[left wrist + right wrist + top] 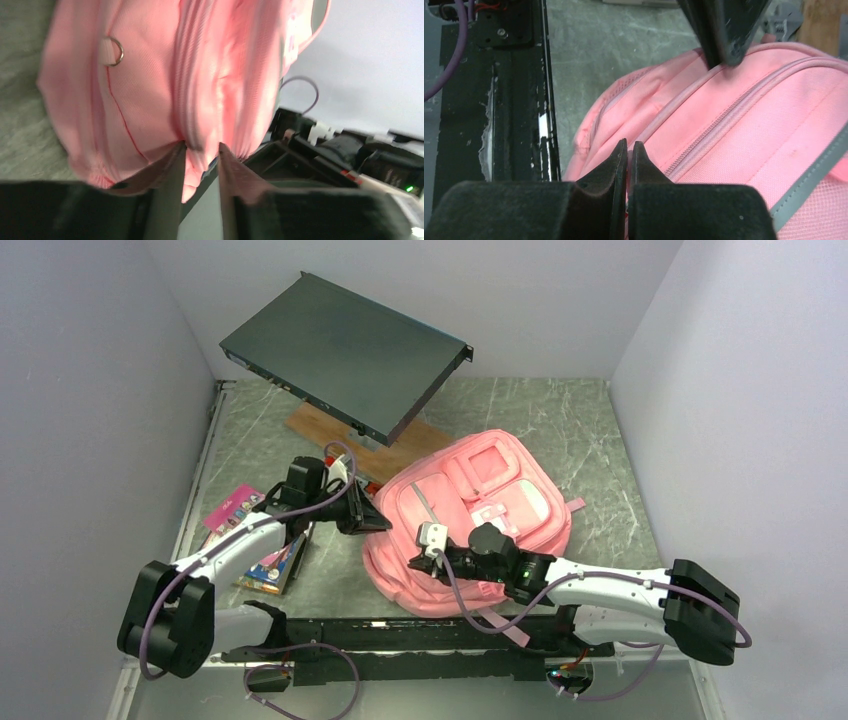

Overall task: Pack the student bag
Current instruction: Zip the student bag at the center of the board.

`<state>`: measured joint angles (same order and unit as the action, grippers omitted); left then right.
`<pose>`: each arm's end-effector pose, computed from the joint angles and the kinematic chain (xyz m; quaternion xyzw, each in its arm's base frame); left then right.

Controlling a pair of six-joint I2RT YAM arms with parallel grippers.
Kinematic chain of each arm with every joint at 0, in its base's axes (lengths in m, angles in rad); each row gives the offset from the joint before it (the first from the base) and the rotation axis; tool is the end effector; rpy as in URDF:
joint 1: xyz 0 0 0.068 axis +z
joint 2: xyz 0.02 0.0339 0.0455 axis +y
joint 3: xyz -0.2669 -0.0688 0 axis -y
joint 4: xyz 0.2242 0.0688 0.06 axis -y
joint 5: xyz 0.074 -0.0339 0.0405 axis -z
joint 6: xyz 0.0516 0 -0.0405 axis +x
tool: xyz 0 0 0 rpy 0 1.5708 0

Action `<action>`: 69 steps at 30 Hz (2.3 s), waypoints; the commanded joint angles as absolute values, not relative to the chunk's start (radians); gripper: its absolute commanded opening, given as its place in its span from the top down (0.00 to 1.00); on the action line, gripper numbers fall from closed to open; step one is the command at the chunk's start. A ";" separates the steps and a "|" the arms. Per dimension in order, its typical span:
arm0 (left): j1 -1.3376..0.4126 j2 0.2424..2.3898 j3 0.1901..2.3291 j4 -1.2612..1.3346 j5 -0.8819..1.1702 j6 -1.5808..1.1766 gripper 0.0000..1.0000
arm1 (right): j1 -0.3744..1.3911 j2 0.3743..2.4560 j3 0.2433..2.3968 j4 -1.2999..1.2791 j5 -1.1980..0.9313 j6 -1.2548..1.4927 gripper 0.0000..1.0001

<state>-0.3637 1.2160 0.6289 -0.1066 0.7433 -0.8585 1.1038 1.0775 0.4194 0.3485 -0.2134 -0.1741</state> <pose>0.2056 -0.1156 0.2179 -0.0571 0.8556 -0.4963 0.1354 0.0921 0.2069 0.2210 -0.5293 0.6072 0.3397 0.4855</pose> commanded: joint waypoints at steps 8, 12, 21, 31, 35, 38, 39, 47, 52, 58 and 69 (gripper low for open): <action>-0.332 0.947 0.504 -0.236 0.513 -0.694 0.00 | 1.106 1.104 0.442 0.336 -0.208 -0.150 1.00; -0.365 0.920 0.420 -0.153 0.504 -0.753 0.00 | 1.106 1.104 0.455 0.316 -0.219 -0.150 1.00; -0.551 1.122 0.481 0.060 0.480 -0.835 0.00 | 1.106 1.093 0.458 0.288 -0.226 -0.156 1.00; -0.479 1.162 0.548 0.088 0.447 -0.807 0.58 | 1.107 1.123 0.537 0.190 -0.250 -0.268 1.00; -0.419 1.139 0.577 0.078 0.479 -0.796 0.94 | 1.108 1.144 0.579 0.112 -0.254 -0.347 0.99; -0.410 1.134 0.634 0.010 0.473 -0.776 1.00 | 1.108 1.153 0.610 0.055 -0.257 -0.391 0.96; -0.408 1.135 0.654 -0.012 0.469 -0.766 1.00 | 1.108 1.156 0.618 0.036 -0.252 -0.403 0.95; -0.343 1.071 0.761 -0.181 0.380 -0.709 1.00 | 1.111 1.214 0.642 -0.103 -0.234 -0.466 0.95; -0.297 1.042 0.783 -0.209 0.399 -0.683 1.00 | 1.126 1.298 0.639 -0.148 -0.166 -0.469 0.94; -0.220 1.040 0.788 -0.259 0.430 -0.635 1.00 | 1.129 1.286 0.594 -0.131 -0.083 -0.449 0.94; -0.165 1.046 0.736 -0.218 0.552 -0.624 1.00 | 1.123 1.177 0.459 0.051 0.193 -0.413 0.81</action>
